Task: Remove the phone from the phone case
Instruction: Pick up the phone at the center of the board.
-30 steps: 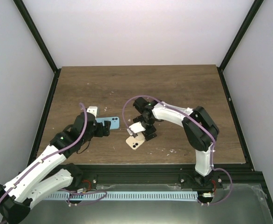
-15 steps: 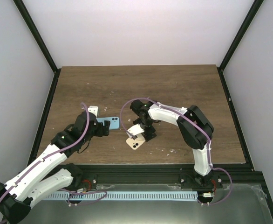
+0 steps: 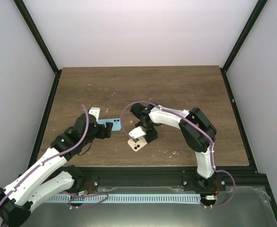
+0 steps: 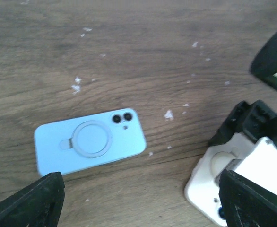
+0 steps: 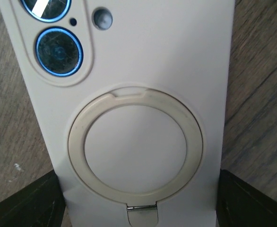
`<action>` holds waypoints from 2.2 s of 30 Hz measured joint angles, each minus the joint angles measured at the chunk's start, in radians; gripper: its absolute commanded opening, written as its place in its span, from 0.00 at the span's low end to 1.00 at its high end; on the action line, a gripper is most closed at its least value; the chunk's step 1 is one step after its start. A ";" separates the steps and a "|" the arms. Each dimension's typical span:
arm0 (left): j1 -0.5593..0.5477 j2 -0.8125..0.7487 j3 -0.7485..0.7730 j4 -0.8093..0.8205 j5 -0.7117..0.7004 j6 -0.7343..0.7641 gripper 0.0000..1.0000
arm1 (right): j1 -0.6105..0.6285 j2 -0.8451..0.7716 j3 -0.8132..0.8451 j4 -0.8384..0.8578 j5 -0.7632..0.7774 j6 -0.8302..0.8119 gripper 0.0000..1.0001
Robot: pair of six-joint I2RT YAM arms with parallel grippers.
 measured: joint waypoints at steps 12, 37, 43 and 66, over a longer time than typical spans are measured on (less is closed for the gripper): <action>-0.192 -0.246 -0.044 0.159 0.251 0.072 0.59 | -0.162 -0.148 -0.076 -0.223 -0.185 0.075 0.63; -0.662 0.201 0.155 0.065 -0.015 0.993 0.57 | -0.272 -0.379 -0.083 -0.425 -0.602 0.165 0.60; -0.671 0.257 0.159 0.089 -0.055 1.114 0.48 | -0.219 -0.399 -0.100 -0.427 -0.625 0.179 0.60; -0.703 0.235 0.107 0.121 -0.125 1.318 0.00 | -0.194 -0.404 -0.105 -0.467 -0.659 0.265 0.93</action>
